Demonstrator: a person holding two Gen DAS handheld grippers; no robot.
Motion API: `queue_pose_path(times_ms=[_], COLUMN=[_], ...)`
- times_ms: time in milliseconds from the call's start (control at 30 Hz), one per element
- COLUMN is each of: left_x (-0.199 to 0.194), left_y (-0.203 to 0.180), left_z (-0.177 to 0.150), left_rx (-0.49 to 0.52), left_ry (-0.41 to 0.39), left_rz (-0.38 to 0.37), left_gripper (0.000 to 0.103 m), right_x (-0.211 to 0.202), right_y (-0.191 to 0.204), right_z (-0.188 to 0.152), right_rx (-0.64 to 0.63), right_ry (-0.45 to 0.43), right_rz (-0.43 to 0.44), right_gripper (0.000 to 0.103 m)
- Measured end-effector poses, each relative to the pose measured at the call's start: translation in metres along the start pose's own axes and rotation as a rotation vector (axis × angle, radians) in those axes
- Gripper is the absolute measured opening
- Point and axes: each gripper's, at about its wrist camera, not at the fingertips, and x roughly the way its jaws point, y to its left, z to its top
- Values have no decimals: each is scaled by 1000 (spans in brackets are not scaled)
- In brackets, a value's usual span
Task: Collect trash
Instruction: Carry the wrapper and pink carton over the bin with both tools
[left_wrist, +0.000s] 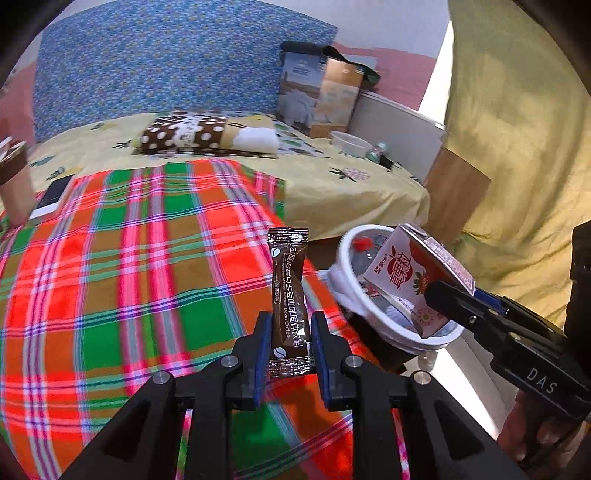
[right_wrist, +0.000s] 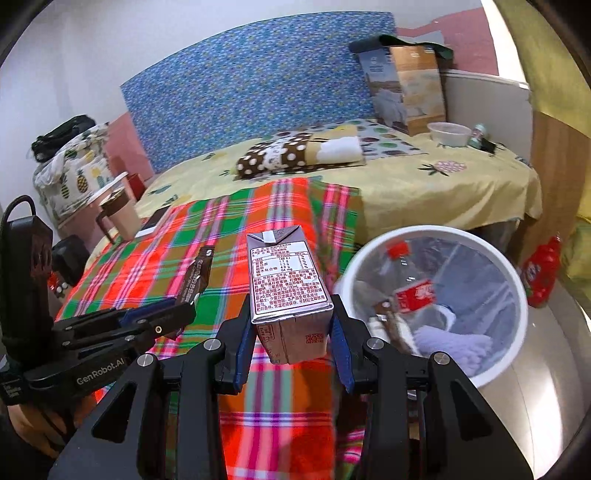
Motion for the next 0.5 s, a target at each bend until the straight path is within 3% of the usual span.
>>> queue_pose_path(times_ms=[500], left_x=[48], left_y=[-63], left_z=[15], left_rx=[112], left_ry=[49], left_rz=[-97], left_gripper=[22], right_x=[-8], right_y=[-52], right_z=[-5], right_rx=[90], right_ry=[-6], right_rz=[-103], right_gripper=[39])
